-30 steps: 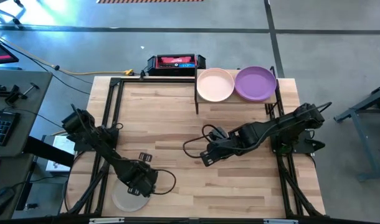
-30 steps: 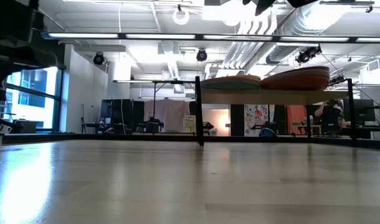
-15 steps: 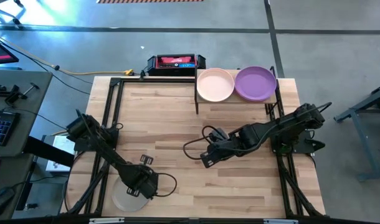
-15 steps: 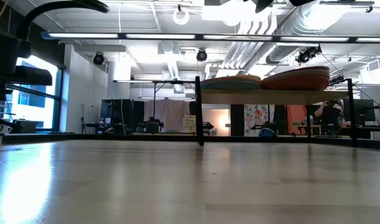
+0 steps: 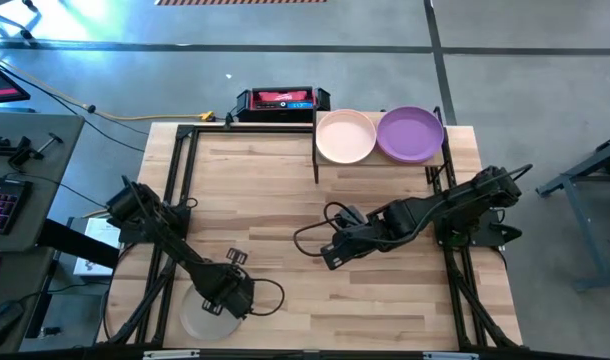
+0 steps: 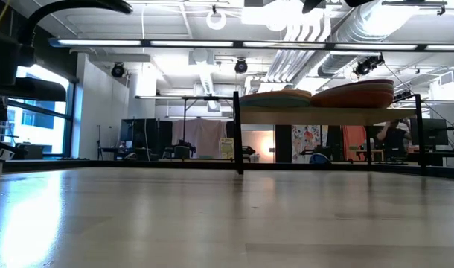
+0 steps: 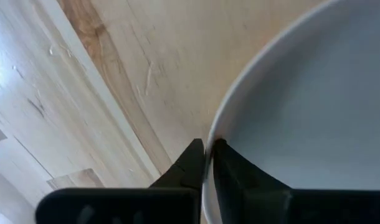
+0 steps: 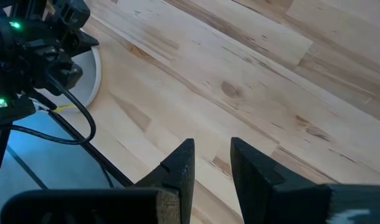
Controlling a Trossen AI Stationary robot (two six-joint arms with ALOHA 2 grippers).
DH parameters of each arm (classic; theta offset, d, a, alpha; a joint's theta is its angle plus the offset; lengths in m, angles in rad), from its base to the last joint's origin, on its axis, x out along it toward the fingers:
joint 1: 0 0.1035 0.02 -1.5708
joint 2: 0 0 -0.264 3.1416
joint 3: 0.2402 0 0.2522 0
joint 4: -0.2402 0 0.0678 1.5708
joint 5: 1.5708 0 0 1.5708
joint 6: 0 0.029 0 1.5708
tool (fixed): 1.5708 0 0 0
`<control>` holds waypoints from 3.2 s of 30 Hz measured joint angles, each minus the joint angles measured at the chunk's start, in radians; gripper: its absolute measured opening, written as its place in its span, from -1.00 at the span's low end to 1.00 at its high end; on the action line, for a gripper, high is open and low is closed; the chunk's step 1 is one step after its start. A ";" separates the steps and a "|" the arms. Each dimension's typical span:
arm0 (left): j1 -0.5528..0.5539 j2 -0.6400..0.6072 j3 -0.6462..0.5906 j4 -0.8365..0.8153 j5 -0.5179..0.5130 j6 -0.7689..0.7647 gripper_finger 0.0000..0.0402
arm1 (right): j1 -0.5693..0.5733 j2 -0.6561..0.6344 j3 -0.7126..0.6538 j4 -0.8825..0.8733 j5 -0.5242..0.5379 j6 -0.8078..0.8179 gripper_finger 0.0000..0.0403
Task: Place and stack plates onto a shelf
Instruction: Stack the gray plate on top of the white plate on the shelf
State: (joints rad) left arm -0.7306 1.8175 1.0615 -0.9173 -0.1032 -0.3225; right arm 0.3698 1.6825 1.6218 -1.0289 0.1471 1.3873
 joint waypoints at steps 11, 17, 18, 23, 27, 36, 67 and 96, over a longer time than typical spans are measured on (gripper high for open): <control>0.021 -0.026 -0.004 -0.005 0.007 0.022 -0.99 | 0.000 0.000 0.000 0.002 0.000 0.000 -0.59; 0.097 -0.114 -0.004 -0.040 -0.003 0.018 -1.00 | 0.000 0.000 0.000 0.000 0.000 0.000 -0.59; 0.113 -0.131 -0.004 -0.052 -0.004 0.018 -1.00 | 0.000 0.000 0.000 -0.001 0.000 0.000 -0.59; 0.204 -0.217 -0.004 -0.087 -0.011 0.018 -1.00 | 0.000 0.000 0.000 -0.027 0.000 0.000 -0.59; 0.279 -0.284 -0.004 -0.090 -0.019 0.045 -1.00 | -0.003 0.000 0.000 -0.057 0.000 0.000 -0.59; 0.464 -0.394 -0.003 -0.090 -0.023 0.064 -1.00 | -0.065 0.000 0.000 -0.078 -0.011 -0.062 -0.59; 0.989 -0.442 -0.002 0.062 0.085 0.055 -1.00 | -0.481 -0.001 0.000 0.051 -0.223 -0.691 -0.59; 0.991 -0.442 -0.001 0.207 0.083 -0.197 -1.00 | -0.531 0.053 0.000 0.154 -0.184 -0.890 -0.59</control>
State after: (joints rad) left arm 0.2600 1.3758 1.0603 -0.7105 -0.0202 -0.5198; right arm -0.1613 1.7350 1.6215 -0.8752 -0.0369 0.4969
